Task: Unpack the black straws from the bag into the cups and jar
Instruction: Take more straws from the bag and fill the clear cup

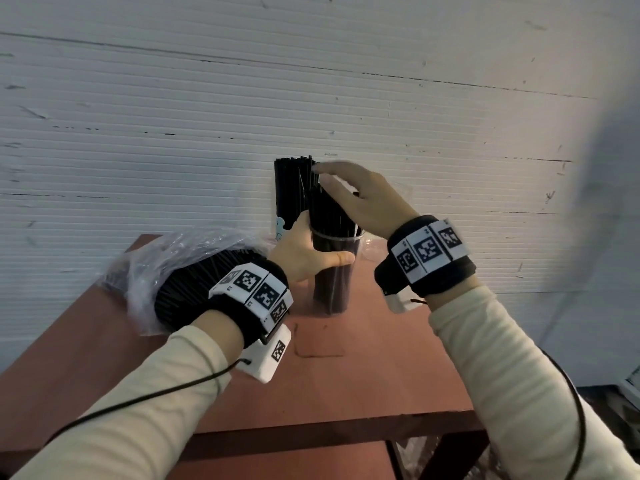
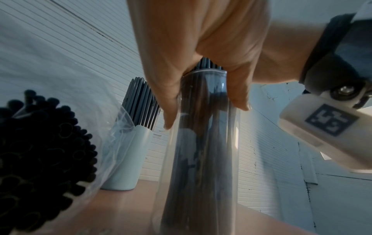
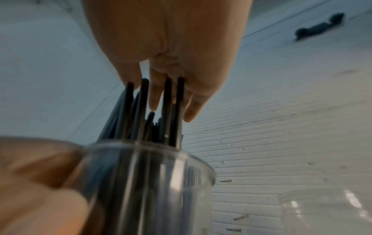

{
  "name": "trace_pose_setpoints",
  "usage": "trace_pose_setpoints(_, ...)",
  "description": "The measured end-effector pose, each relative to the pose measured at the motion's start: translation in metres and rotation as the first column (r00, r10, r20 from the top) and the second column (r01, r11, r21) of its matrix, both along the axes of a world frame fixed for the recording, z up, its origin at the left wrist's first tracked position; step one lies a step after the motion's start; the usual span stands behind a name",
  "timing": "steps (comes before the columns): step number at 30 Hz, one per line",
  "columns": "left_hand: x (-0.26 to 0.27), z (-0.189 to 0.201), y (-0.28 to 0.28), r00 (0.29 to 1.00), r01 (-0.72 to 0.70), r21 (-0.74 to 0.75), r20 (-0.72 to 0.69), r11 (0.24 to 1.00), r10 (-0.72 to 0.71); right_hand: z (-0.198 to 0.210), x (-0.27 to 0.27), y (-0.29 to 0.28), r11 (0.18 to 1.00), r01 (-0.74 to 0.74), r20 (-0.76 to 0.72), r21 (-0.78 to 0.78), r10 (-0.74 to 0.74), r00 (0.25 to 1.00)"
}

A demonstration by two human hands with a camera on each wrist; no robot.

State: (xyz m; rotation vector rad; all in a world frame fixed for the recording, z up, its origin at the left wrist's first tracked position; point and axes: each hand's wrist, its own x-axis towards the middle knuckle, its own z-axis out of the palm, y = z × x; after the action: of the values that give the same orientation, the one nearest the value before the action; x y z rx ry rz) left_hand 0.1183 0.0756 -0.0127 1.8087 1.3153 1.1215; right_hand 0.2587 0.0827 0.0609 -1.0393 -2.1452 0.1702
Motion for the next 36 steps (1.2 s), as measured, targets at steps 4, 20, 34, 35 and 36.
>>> trace_pose_setpoints(4,0.002,0.003,-0.002,0.999,0.016,-0.011,0.035,1.000,-0.016,0.000,-0.002,-0.006,0.999,0.050,0.039,0.011,-0.051,0.998)
trace_pose_setpoints(20,-0.100,0.009,-0.050,0.939,-0.343,0.320,0.091,0.883,0.332,-0.018,-0.069,-0.056,0.983,-0.136,-0.102,-0.127,0.123,0.987)
trace_pose_setpoints(34,-0.192,-0.008,-0.055,0.879,-0.259,0.184,-0.362,0.948,0.311,-0.073,-0.141,-0.030,0.875,0.048,0.334,-0.482,0.132,0.933)
trace_pose_setpoints(35,-0.194,-0.008,-0.054,0.871,-0.276,0.165,-0.373,0.947,0.319,-0.073,-0.145,-0.027,0.898,0.037,0.296,-0.438,0.105,0.949)
trace_pose_setpoints(36,-0.195,-0.008,-0.053,0.865,-0.290,0.148,-0.382,0.945,0.325,-0.074,-0.149,-0.025,0.918,0.031,0.281,-0.396,0.089,0.956)
